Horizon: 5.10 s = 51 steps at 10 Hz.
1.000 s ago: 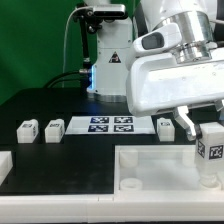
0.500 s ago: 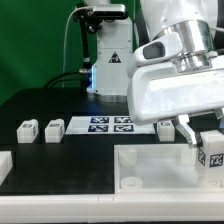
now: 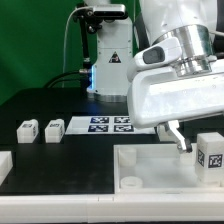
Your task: Assemble one leg
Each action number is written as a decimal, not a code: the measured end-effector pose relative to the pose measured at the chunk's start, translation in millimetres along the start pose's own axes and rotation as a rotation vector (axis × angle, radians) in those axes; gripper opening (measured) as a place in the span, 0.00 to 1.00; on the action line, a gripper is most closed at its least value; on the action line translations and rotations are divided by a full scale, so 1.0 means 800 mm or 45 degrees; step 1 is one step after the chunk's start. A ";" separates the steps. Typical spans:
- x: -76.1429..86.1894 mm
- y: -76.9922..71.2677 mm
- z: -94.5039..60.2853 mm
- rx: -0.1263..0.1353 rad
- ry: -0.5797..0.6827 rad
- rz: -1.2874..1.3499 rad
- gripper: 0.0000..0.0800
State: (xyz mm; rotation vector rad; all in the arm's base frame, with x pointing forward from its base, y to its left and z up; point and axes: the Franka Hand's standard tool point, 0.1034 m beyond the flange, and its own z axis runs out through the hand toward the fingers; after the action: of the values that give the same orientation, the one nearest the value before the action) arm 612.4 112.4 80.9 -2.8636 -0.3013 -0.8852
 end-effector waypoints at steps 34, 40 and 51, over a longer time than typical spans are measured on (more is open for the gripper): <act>0.014 0.013 0.015 -0.349 -0.752 2.174 0.38; 0.011 0.010 0.019 -0.123 -0.728 1.442 0.78; 0.009 0.007 0.020 -0.006 -0.711 0.648 0.37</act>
Offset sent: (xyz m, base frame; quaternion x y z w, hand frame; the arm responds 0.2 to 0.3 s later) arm 0.0000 0.0000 0.0000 0.0000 0.0000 0.0000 1.0000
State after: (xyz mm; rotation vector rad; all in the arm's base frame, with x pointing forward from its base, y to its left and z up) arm 628.2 111.2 71.9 -2.9105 0.3717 0.0050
